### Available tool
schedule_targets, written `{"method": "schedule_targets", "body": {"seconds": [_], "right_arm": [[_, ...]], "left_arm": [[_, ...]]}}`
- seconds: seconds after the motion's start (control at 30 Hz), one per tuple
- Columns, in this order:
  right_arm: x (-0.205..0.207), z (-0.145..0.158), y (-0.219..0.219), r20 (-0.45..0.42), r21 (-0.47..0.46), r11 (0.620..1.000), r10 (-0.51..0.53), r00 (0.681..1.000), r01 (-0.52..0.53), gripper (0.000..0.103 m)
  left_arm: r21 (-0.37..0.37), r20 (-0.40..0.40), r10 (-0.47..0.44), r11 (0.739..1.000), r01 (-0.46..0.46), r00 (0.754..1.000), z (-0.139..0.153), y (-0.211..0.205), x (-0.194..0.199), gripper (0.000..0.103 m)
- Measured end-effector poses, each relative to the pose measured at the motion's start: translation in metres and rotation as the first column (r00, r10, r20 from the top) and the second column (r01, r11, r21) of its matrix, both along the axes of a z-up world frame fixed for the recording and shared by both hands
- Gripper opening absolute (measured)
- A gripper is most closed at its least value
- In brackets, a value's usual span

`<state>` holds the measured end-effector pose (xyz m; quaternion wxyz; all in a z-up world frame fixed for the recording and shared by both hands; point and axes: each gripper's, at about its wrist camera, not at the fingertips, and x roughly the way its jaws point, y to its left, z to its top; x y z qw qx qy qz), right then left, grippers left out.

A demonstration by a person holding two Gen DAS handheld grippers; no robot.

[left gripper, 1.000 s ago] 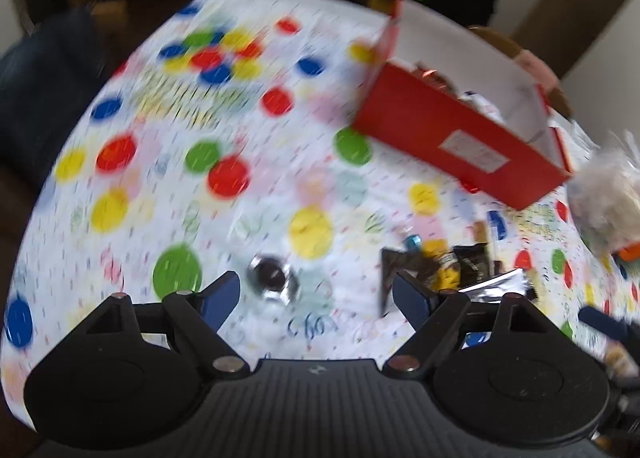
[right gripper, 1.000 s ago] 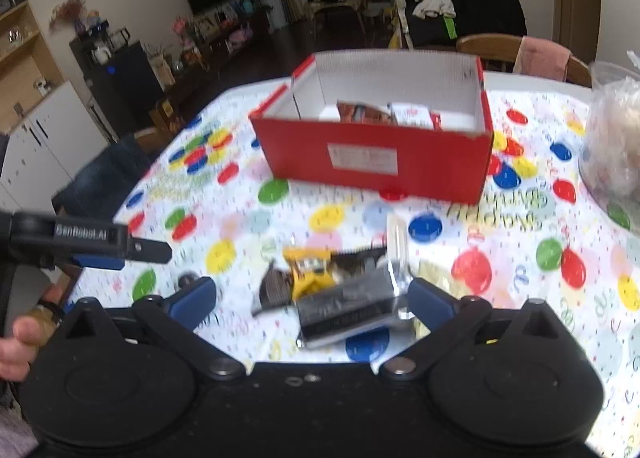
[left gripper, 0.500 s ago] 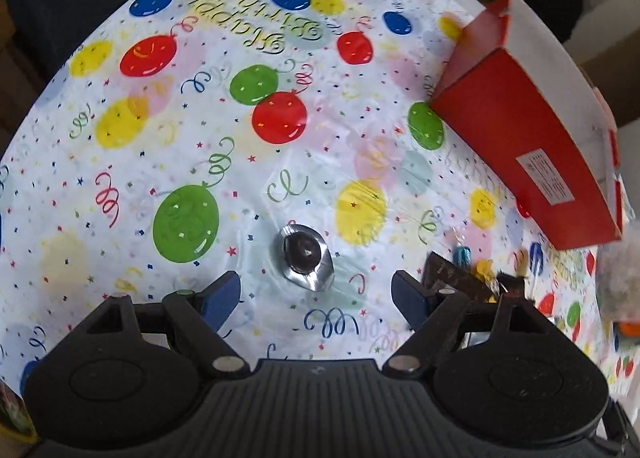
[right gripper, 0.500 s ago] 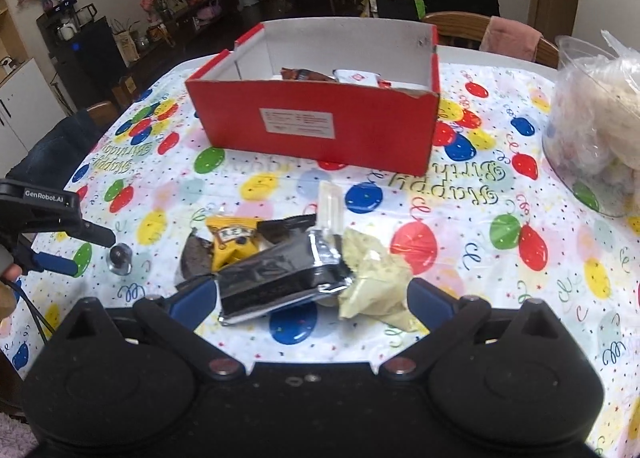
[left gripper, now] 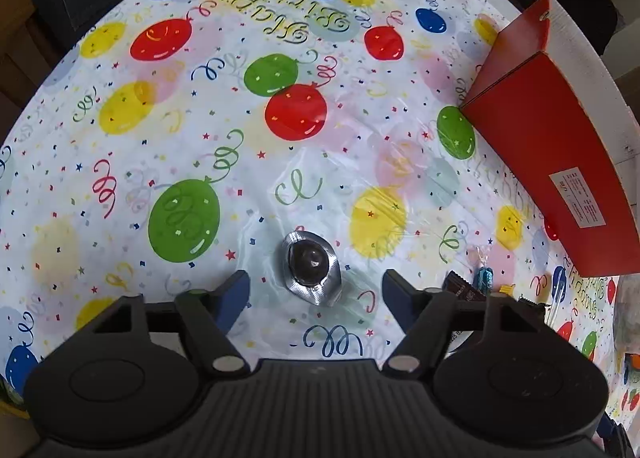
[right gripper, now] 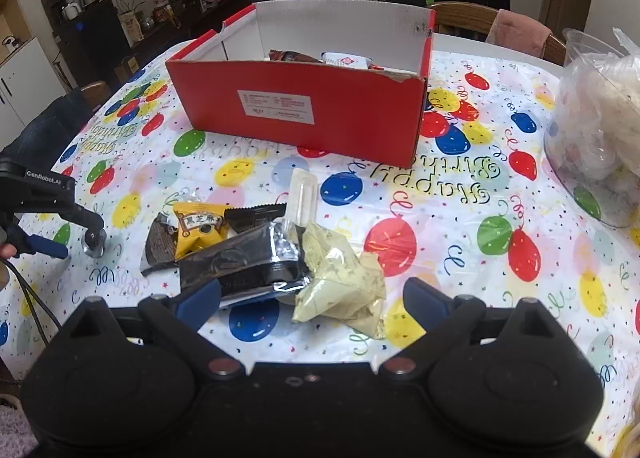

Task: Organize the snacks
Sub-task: 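Grasp the round dark chocolate with the left gripper while the right lowers toward the pale yellow bag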

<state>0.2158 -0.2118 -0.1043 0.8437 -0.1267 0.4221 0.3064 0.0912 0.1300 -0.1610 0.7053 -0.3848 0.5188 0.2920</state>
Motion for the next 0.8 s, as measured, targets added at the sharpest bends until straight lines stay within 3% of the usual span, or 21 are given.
{"method": "schedule_targets", "body": {"seconds": [0.17, 0.33, 0.73, 0.8], "right_arm": [[0.005, -0.003, 0.0, -0.01, -0.005, 1.0, 0.006, 1.0, -0.006, 0.098], [0.009, -0.003, 0.002, -0.01, -0.009, 1.0, 0.018, 1.0, -0.018, 0.098], [0.015, -0.014, 0.001, -0.001, -0.089, 0.988, 0.123, 0.992, -0.123, 0.095], [0.015, -0.014, 0.002, 0.001, -0.095, 0.985, 0.146, 0.989, -0.145, 0.095]], "left_arm": [[-0.012, -0.019, 0.004, 1.0, -0.004, 1.0, -0.006, -0.001, 0.003, 0.055], [0.046, -0.029, -0.032, 0.998, 0.034, 0.999, -0.004, -0.006, 0.011, 0.05], [0.098, -0.051, -0.091, 0.991, 0.096, 0.995, -0.006, -0.007, 0.016, 0.025], [0.098, -0.044, -0.097, 0.99, 0.101, 0.994, -0.006, -0.006, 0.016, 0.025]]}}
